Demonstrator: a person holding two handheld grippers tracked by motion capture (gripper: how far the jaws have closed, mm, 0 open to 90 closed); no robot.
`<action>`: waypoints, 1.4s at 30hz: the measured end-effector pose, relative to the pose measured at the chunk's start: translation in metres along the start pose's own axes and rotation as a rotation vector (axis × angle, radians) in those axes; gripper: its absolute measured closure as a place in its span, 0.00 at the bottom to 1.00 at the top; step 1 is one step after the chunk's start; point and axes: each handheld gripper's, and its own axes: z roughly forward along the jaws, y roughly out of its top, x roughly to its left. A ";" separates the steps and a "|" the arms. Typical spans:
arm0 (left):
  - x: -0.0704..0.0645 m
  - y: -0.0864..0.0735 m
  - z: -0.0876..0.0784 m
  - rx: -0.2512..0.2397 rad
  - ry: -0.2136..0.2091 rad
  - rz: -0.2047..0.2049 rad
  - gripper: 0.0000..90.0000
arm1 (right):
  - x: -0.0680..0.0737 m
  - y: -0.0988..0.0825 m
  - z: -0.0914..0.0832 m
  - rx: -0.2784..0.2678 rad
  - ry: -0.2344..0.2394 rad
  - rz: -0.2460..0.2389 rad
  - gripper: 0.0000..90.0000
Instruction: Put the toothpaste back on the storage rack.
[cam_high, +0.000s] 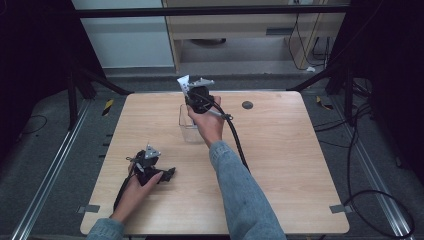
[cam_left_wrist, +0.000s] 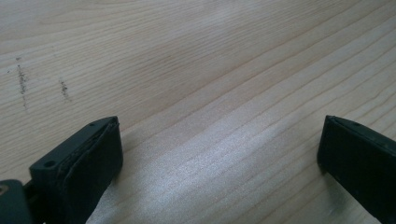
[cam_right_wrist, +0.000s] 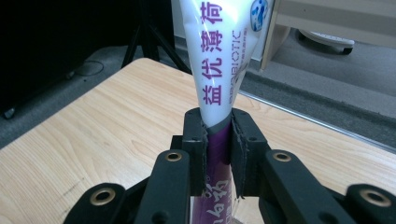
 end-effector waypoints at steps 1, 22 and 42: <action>0.000 0.000 0.000 0.000 0.000 0.000 0.00 | 0.000 -0.001 0.000 0.002 0.000 -0.003 0.86; 0.000 0.000 0.000 0.000 0.000 -0.003 0.00 | 0.007 -0.018 0.003 0.043 -0.004 -0.035 0.86; 0.000 0.000 0.000 0.001 0.000 -0.002 0.00 | 0.010 -0.032 0.006 0.075 -0.007 -0.043 0.87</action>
